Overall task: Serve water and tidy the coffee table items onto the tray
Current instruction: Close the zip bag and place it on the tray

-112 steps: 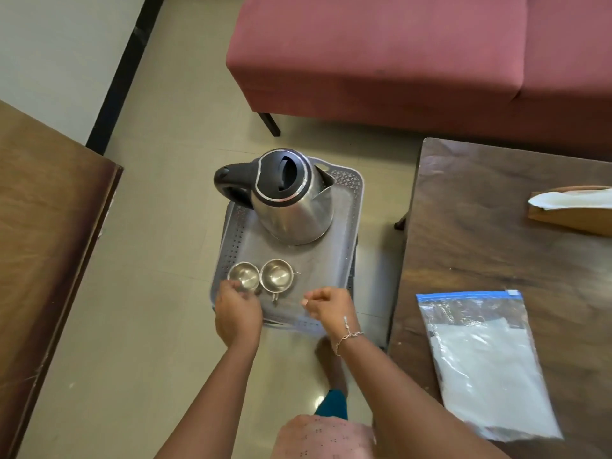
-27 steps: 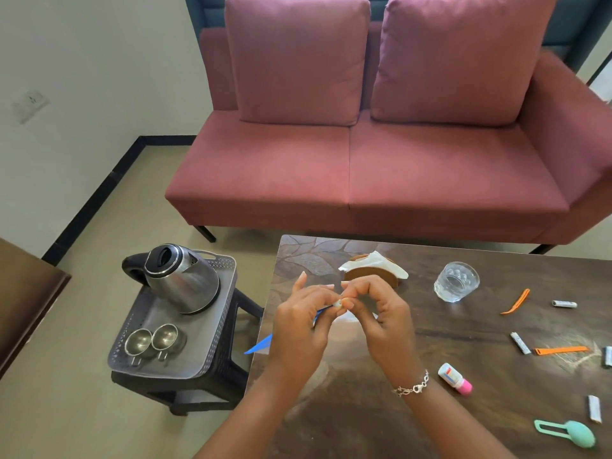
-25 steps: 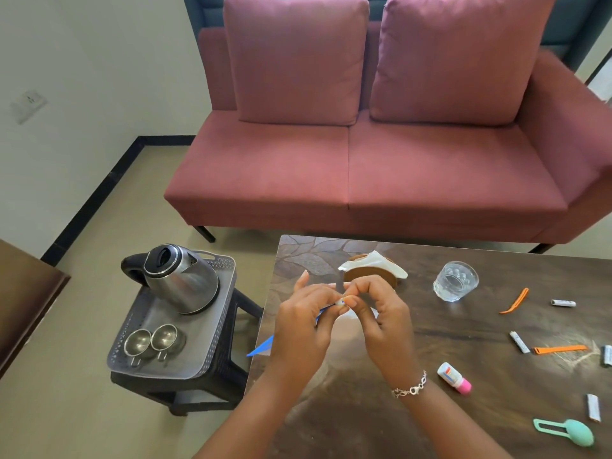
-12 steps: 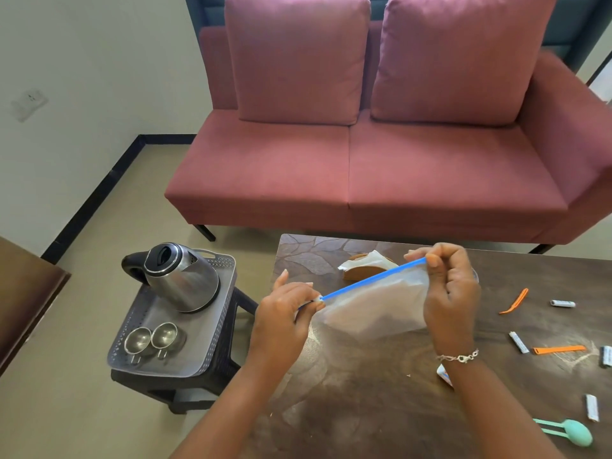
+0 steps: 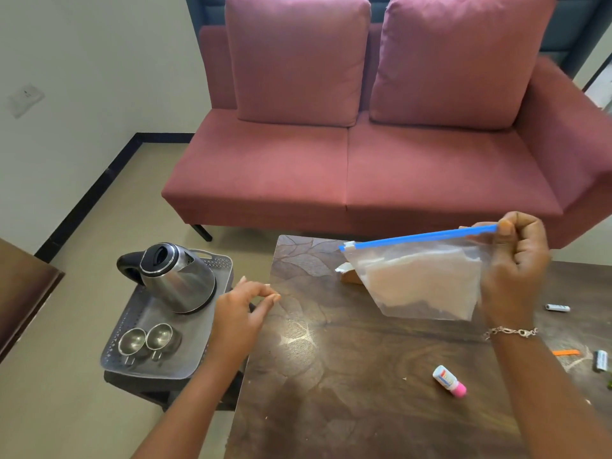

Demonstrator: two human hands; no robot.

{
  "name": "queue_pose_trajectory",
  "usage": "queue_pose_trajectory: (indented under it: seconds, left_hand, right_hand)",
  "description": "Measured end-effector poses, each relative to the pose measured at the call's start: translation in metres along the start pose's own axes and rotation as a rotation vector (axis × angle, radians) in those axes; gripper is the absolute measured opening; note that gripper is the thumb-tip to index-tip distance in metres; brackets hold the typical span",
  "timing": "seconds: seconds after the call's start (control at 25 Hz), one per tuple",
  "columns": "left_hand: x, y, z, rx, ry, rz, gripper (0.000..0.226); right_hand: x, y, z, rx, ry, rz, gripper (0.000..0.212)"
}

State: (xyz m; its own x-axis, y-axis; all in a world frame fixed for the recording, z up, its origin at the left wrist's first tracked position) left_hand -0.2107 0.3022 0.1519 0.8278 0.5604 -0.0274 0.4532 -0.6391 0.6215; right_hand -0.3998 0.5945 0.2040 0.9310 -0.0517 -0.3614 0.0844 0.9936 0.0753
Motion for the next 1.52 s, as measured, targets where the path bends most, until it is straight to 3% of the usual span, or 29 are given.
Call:
queue_pose_trajectory:
  seconds: [0.08,0.28,0.48,0.6,0.72,0.96,1.24,1.36,1.52]
  left_hand:
    - [-0.001,-0.012,-0.009,0.089,0.002,0.004,0.008]
    - [-0.017,-0.043,-0.043,0.427,-0.013,0.179,0.043]
    - [-0.031,-0.032,-0.060,0.681,-0.051,0.068,0.009]
    - [-0.032,-0.029,-0.066,0.775,-0.065,0.096,0.011]
    - [-0.030,-0.027,-0.064,0.841,-0.031,0.098,0.012]
    - [-0.032,-0.028,-0.052,0.806,-0.033,0.090,0.013]
    - [-0.033,-0.029,-0.037,0.770,0.073,-0.058,0.015]
    - [-0.026,-0.037,-0.035,0.839,0.089,0.020,0.034]
    - [-0.014,-0.037,-0.035,0.902,-0.045,0.071,0.051]
  right_hand:
    - [0.001,-0.008,0.007,-0.030,0.008,0.022,0.021]
    - [0.009,-0.035,0.013,-0.168,-0.098,0.134,0.024]
    - [0.014,-0.055,0.009,-0.473,-0.304,0.329,0.008]
    - [0.023,-0.064,-0.002,-0.488,-0.367,0.566,0.034]
    - [0.041,-0.074,-0.019,-0.423,-0.449,0.696,0.039]
    - [0.045,-0.073,-0.028,-0.401,-0.452,0.564,0.026]
    - [0.044,-0.070,-0.023,-0.465,-0.412,0.390,0.041]
    - [0.044,-0.068,-0.023,-0.505,-0.416,0.345,0.041]
    - [0.044,-0.069,-0.019,-0.502,-0.375,0.376,0.035]
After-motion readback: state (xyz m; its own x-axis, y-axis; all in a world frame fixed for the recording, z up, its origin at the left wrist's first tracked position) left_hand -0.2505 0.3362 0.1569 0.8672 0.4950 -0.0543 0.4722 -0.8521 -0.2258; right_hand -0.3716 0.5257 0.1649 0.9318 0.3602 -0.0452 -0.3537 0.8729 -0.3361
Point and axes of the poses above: each hand's wrist, its own x-axis away from the middle knuckle, its own y-axis out of the back of the hand, z = x × y, the point moved 7 cm from there along -x, towards the middle knuckle, and after that the axes turned 3 degrees about z, right-handed, at the moved point
